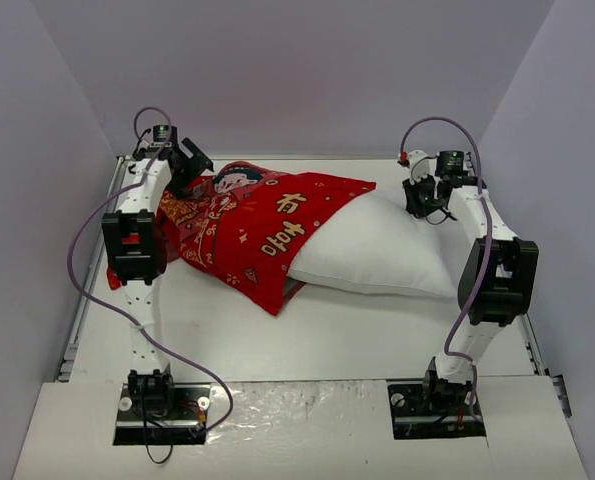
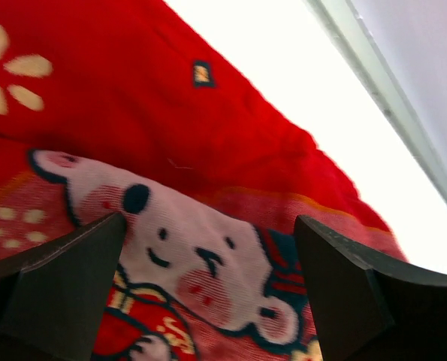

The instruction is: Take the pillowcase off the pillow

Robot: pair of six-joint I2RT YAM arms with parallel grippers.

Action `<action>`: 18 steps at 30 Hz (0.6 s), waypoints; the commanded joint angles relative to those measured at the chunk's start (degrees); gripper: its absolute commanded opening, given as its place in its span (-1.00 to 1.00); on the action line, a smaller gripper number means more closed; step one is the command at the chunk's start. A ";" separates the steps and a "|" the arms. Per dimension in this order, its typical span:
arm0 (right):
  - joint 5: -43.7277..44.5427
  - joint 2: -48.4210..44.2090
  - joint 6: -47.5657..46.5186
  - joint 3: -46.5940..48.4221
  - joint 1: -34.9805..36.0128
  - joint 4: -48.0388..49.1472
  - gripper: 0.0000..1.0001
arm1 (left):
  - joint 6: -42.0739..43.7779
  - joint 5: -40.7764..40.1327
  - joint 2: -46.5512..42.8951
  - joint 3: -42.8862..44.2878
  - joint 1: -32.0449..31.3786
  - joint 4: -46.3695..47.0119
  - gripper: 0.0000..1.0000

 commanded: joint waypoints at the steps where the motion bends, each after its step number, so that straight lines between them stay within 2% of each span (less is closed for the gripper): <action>1: 0.80 -1.56 -1.58 -0.80 1.13 -0.72 -1.00 | -6.67 3.61 -3.05 1.52 0.22 2.10 0.89; 8: 0.72 -1.48 -0.96 -0.63 1.49 -0.63 -1.00 | -20.27 8.18 -6.65 -8.85 1.27 9.57 0.89; 13: 0.80 -1.39 -0.70 -0.28 1.66 -0.72 -1.00 | -24.70 8.98 -7.09 -5.44 2.33 1.32 0.89; 16: 0.80 -1.30 -0.52 -0.37 2.01 -0.72 -1.00 | -27.42 4.76 -12.44 -6.84 2.77 3.50 0.89; 18: 0.80 -1.13 -0.44 -0.45 2.01 -0.72 -1.00 | -28.91 1.77 -13.07 -3.44 2.59 0.63 0.89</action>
